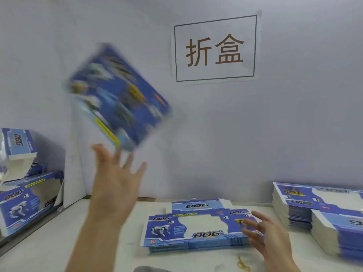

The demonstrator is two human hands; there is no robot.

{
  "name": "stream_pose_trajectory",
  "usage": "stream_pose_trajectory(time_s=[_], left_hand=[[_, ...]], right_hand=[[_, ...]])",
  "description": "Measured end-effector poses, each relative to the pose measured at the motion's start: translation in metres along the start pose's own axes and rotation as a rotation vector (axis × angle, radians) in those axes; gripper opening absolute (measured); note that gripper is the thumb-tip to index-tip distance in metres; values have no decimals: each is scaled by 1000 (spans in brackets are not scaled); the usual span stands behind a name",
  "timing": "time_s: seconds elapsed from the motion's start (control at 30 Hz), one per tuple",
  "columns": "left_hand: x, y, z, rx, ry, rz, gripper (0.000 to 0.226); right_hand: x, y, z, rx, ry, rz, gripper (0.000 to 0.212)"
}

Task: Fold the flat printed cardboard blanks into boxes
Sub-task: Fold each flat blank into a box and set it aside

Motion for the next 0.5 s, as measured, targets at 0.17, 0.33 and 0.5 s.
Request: stream_pose_trajectory(time_s=[0.17,0.33,0.5], left_hand=[[-43,-2,20,-151,-258,-47,50],[-27,24,105,-256,-1095,341,37],[-64,68,187,-563,-1757,672,75]], right_hand=[[8,0,-3,9,137,18,34],[12,0,-3,-15,248,31,31],[20,-2,-4,-58,349,42,31]])
Point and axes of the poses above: each hand's wrist, its own y-axis away from the middle knuckle, its own x-axis out of the palm, z = x × y, the point moved 7 cm from there along -y, towards the middle knuckle, and after that the axes turned 3 degrees about y, right-handed, at the moved point
